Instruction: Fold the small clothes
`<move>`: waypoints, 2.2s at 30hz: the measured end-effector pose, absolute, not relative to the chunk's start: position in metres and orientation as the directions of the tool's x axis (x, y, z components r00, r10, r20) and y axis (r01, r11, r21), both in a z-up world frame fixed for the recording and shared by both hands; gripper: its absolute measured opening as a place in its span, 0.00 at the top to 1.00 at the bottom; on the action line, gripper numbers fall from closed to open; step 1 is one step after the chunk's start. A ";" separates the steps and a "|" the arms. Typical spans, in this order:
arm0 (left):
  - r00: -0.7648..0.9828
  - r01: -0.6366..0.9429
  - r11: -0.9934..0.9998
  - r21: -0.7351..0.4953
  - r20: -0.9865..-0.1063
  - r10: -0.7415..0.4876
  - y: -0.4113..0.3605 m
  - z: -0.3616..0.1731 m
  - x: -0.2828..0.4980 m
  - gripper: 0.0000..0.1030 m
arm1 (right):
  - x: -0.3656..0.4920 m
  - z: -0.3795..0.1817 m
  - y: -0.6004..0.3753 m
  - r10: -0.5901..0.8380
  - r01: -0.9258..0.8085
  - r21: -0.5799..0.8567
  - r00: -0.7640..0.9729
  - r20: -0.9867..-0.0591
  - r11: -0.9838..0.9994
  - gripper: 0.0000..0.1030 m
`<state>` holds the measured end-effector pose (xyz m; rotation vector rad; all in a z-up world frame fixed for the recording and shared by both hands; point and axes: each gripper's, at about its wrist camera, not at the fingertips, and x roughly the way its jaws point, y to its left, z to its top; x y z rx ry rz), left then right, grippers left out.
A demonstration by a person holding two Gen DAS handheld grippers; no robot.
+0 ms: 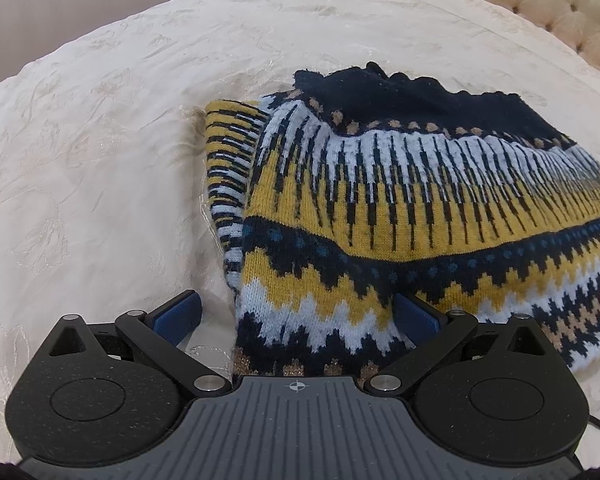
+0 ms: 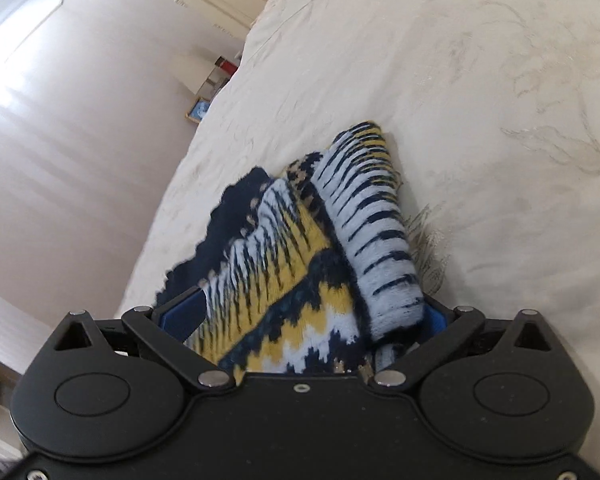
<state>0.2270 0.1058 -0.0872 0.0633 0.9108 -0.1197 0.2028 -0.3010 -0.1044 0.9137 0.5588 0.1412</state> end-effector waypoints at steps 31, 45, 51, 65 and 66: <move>0.696 0.058 0.998 0.002 -0.717 -0.039 0.090 0.026 0.235 0.24 | 0.204 -0.103 -0.293 0.352 0.088 0.748 0.842 -0.409 0.658 0.00; 0.625 0.179 0.980 -0.085 -0.759 -0.180 0.024 0.008 0.254 0.23 | 0.202 -0.104 -0.291 0.350 0.080 0.743 0.845 -0.405 0.665 0.00; 0.573 0.181 0.983 -0.029 -0.809 -0.130 -0.006 -0.028 0.273 0.23 | 0.202 -0.105 -0.294 0.360 0.077 0.754 0.844 -0.398 0.652 0.00; 0.561 0.203 0.976 0.076 -0.826 -0.052 -0.014 -0.073 0.276 0.17 | 0.221 -0.106 -0.312 0.401 0.019 0.780 0.850 -0.342 0.625 0.00; 0.560 0.203 0.976 0.074 -0.827 -0.054 -0.013 -0.073 0.277 0.16 | 0.222 -0.105 -0.311 0.397 0.019 0.779 0.853 -0.340 0.626 0.00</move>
